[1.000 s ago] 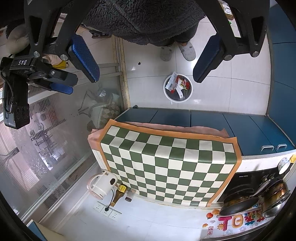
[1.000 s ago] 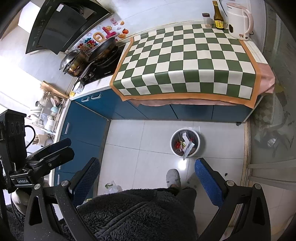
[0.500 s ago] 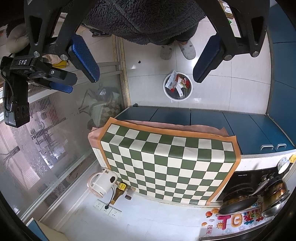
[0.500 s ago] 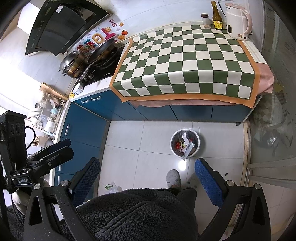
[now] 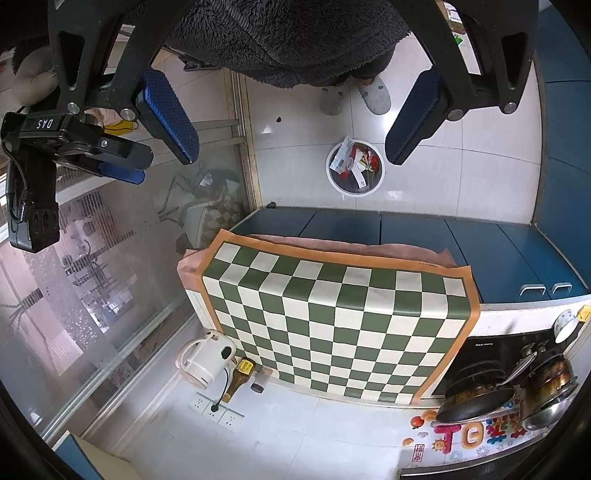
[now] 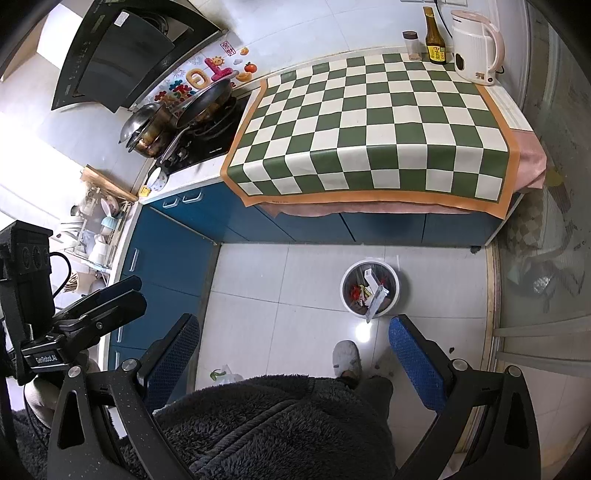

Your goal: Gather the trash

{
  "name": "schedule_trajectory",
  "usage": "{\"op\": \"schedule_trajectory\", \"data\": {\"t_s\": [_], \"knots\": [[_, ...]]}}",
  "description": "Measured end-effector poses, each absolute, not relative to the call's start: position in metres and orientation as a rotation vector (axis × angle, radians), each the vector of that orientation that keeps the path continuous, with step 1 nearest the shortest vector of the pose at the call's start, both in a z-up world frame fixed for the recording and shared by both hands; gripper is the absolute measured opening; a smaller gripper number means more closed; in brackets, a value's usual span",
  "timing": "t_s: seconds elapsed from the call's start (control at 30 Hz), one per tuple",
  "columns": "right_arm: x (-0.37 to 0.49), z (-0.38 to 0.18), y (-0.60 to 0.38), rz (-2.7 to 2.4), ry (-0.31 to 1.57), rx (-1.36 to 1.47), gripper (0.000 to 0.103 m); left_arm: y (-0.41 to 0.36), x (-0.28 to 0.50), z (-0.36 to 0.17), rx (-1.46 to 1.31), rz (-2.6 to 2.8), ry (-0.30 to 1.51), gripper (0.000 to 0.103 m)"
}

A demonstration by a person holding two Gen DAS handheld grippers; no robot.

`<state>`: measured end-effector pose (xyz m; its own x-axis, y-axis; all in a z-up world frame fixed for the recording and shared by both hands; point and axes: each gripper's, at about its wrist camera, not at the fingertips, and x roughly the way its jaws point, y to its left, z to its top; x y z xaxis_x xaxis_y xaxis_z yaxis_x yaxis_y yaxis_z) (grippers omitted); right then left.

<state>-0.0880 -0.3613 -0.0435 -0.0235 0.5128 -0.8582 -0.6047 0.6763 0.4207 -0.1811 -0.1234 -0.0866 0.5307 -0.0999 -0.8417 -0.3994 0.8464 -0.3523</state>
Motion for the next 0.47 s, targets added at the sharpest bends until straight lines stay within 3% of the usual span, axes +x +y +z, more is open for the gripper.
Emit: {"op": "schedule_trajectory", "data": {"t_s": [0.47], "knots": [[-0.0882, -0.0410, -0.3590, 0.891, 1.319, -0.082, 0.103, -0.1165, -0.1784, -0.0827, -0.552, 0.186, 0.998, 0.103]]}}
